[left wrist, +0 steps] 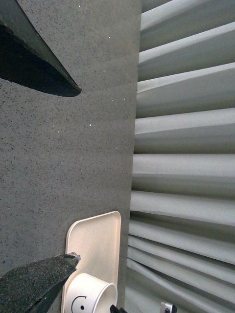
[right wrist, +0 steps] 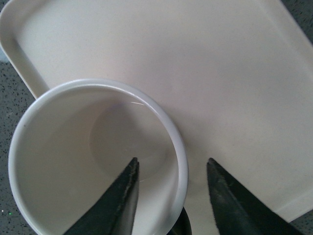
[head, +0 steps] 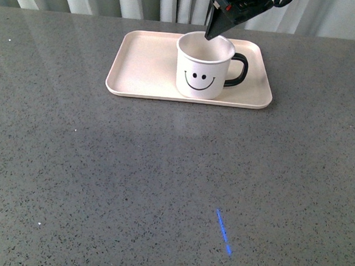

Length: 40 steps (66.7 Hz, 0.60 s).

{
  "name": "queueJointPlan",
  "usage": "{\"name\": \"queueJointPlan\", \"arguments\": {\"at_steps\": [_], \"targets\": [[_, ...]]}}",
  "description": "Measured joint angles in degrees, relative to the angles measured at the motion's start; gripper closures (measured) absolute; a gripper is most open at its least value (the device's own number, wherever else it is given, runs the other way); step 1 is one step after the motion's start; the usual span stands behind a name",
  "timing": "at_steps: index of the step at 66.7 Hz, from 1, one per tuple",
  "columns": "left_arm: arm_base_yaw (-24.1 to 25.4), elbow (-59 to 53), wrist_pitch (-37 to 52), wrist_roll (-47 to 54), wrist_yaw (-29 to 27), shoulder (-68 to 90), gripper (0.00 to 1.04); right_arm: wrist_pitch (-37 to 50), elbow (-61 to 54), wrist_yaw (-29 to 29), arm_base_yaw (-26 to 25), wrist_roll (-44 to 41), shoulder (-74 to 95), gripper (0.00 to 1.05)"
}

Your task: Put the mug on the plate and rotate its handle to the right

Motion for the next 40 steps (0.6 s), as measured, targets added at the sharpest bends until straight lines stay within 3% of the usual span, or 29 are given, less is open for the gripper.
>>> {"name": "queueJointPlan", "arguments": {"at_steps": [14, 24, 38, 40], "targets": [[0.00, 0.00, 0.00, 0.00, 0.00, 0.00, 0.09, 1.90, 0.24, -3.58, -0.24, 0.87, -1.27, 0.08], [0.00, 0.00, 0.00, 0.00, 0.00, 0.00, 0.09, 20.15, -23.19, -8.92, -1.25, 2.69, -16.96, 0.09], [0.00, 0.00, 0.00, 0.00, 0.00, 0.00, 0.09, 23.50, -31.10, -9.66, -1.64, 2.86, -26.51, 0.09], [0.00, 0.00, 0.00, 0.00, 0.00, 0.00, 0.09, 26.43, -33.11, -7.23, -1.49, 4.74, -27.43, 0.11]]}}
